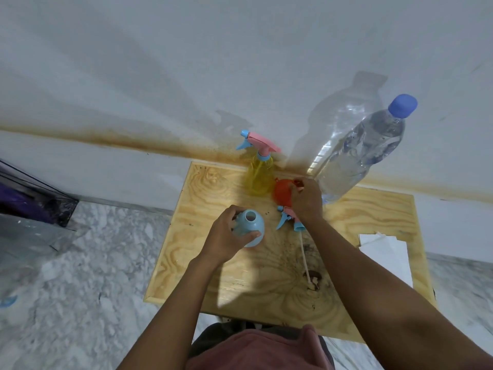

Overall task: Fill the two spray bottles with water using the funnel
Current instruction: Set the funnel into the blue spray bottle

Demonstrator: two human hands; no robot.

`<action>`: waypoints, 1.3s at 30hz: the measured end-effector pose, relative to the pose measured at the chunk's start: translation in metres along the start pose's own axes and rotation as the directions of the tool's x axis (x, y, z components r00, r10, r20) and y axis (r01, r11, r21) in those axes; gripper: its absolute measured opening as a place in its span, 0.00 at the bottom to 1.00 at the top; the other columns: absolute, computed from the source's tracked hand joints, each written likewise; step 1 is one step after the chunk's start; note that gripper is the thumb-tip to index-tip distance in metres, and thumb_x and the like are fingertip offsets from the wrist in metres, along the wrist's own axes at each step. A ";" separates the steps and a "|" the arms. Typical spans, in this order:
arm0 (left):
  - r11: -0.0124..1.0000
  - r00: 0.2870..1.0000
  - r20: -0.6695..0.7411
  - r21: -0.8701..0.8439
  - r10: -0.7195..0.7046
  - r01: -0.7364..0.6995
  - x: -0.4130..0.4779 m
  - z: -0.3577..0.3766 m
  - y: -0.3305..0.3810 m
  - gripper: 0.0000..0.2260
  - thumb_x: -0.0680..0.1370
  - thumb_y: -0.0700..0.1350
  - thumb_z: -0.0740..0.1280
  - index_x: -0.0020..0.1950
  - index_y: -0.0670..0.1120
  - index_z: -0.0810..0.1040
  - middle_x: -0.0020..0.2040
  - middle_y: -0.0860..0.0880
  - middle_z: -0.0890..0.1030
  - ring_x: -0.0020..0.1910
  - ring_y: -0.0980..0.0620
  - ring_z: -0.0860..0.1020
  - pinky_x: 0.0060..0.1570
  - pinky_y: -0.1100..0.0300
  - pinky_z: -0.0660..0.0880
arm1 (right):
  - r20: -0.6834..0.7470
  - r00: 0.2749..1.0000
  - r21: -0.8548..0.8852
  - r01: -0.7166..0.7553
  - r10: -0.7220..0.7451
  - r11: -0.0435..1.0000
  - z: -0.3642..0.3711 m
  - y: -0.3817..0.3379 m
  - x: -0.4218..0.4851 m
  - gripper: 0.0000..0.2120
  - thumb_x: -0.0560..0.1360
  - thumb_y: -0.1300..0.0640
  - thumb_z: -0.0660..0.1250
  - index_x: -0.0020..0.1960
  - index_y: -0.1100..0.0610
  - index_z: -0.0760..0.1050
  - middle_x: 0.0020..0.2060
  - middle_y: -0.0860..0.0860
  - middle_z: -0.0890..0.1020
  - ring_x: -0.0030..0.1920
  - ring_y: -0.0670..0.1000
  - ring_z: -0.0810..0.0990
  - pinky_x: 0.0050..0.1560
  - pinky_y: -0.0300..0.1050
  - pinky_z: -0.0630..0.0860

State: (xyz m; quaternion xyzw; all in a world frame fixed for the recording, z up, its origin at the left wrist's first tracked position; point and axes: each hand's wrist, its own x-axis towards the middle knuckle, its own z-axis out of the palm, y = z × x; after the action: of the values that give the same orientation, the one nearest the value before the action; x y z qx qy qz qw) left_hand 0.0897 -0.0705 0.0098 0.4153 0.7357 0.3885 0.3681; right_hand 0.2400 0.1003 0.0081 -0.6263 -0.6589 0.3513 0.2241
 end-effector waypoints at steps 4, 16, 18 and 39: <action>1.000 1.000 -0.007 0.005 0.003 -0.003 -0.005 0.001 0.002 0.23 0.68 0.52 0.79 0.59 0.57 0.75 0.55 0.61 0.78 0.56 0.66 0.74 0.50 0.67 0.72 | -0.108 0.994 -0.005 -0.006 0.006 1.000 -0.015 0.002 -0.025 0.12 0.79 0.51 0.63 0.61 0.53 0.77 0.59 0.50 0.78 0.58 0.51 0.77 0.54 0.45 0.71; 0.991 0.991 -0.005 0.044 0.130 -0.130 -0.017 -0.013 0.021 0.41 0.70 0.55 0.78 0.78 0.54 0.60 0.75 0.52 0.66 0.71 0.54 0.67 0.67 0.56 0.70 | 0.003 0.962 0.229 0.264 -0.272 0.937 -0.070 -0.049 -0.072 0.11 0.78 0.57 0.67 0.59 0.58 0.81 0.49 0.46 0.82 0.48 0.40 0.80 0.53 0.29 0.74; 0.980 0.979 -0.034 0.028 0.199 -0.198 -0.022 -0.026 0.034 0.39 0.72 0.55 0.76 0.78 0.57 0.60 0.75 0.55 0.65 0.72 0.55 0.67 0.67 0.57 0.69 | 0.092 0.963 0.285 0.219 -0.254 0.933 -0.071 -0.058 -0.077 0.10 0.79 0.57 0.65 0.56 0.58 0.82 0.50 0.47 0.83 0.51 0.46 0.81 0.55 0.41 0.78; 0.962 0.949 -0.250 -0.147 0.191 -0.232 -0.031 -0.067 0.082 0.05 0.77 0.42 0.71 0.44 0.50 0.85 0.41 0.54 0.85 0.37 0.55 0.84 0.43 0.54 0.83 | 0.503 0.841 0.551 -0.135 -0.198 0.824 -0.071 -0.075 -0.116 0.13 0.79 0.53 0.67 0.62 0.55 0.78 0.47 0.56 0.86 0.47 0.53 0.85 0.49 0.45 0.82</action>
State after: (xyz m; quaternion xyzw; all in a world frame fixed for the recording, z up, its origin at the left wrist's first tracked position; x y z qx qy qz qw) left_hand 0.0701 -0.0872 0.1168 0.4094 0.6881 0.5348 0.2700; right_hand 0.2551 0.0017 0.1272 -0.3948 -0.5710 0.6882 0.2108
